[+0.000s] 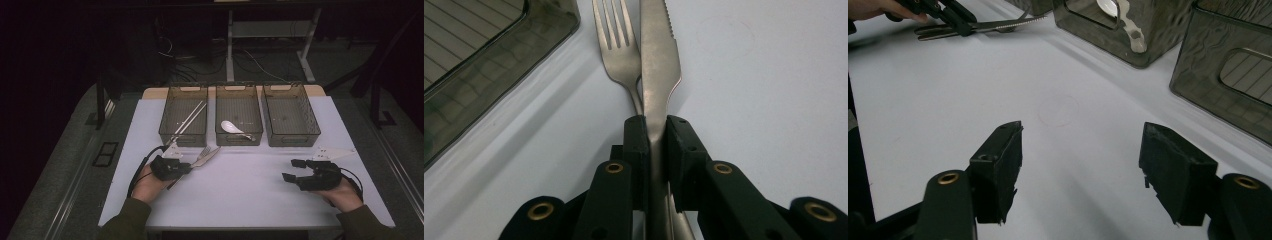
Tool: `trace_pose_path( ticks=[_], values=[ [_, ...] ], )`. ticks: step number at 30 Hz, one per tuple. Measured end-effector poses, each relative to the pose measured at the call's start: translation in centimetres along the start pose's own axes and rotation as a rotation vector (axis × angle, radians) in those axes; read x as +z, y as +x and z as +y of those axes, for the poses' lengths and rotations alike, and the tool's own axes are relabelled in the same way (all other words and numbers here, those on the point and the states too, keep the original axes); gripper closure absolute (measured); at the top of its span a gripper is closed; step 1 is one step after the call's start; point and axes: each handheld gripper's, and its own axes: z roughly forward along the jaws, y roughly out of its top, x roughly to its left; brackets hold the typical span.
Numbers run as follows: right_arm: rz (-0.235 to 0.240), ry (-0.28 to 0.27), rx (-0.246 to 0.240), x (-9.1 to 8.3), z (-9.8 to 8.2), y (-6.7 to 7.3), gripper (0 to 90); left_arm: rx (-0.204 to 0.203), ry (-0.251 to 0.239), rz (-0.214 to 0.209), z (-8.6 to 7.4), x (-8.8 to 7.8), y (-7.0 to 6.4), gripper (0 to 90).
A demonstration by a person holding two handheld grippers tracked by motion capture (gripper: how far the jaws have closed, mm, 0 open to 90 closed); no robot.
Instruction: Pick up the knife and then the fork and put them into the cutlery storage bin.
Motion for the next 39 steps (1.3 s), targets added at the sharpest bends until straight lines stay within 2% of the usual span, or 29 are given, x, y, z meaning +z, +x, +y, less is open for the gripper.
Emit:
trace_pose_path(
  ticks=[8,13,20,21,24,34,39],
  values=[
    [-0.003,-0.003,-0.001,-0.1,0.0,0.0,33.2,-0.001,-0.002,-0.002,0.0,-0.4,0.0,78.9],
    [-0.003,-0.006,-0.002,-0.1,0.1,0.0,33.2,-0.018,-0.024,-0.009,0.1,-1.0,0.1,78.9],
    [-0.003,-0.005,0.0,-0.1,0.1,0.1,33.2,-0.008,-0.044,-0.013,0.5,-1.4,-0.3,78.9],
    [0.0,-0.005,0.0,-0.1,0.1,0.1,33.2,-0.02,-0.057,-0.017,0.6,-1.5,-0.4,78.9],
    [0.009,-0.006,0.008,0.1,0.2,0.3,33.2,-0.021,-0.076,-0.027,1.0,-1.6,-0.8,78.9],
    [0.059,-0.013,0.04,1.4,1.3,1.4,33.1,0.013,-0.141,-0.037,3.3,-1.6,-3.2,78.9],
    [0.082,-0.022,0.053,2.6,2.6,1.9,32.9,0.026,-0.169,-0.063,4.7,-1.2,-4.4,78.9]
  ],
)
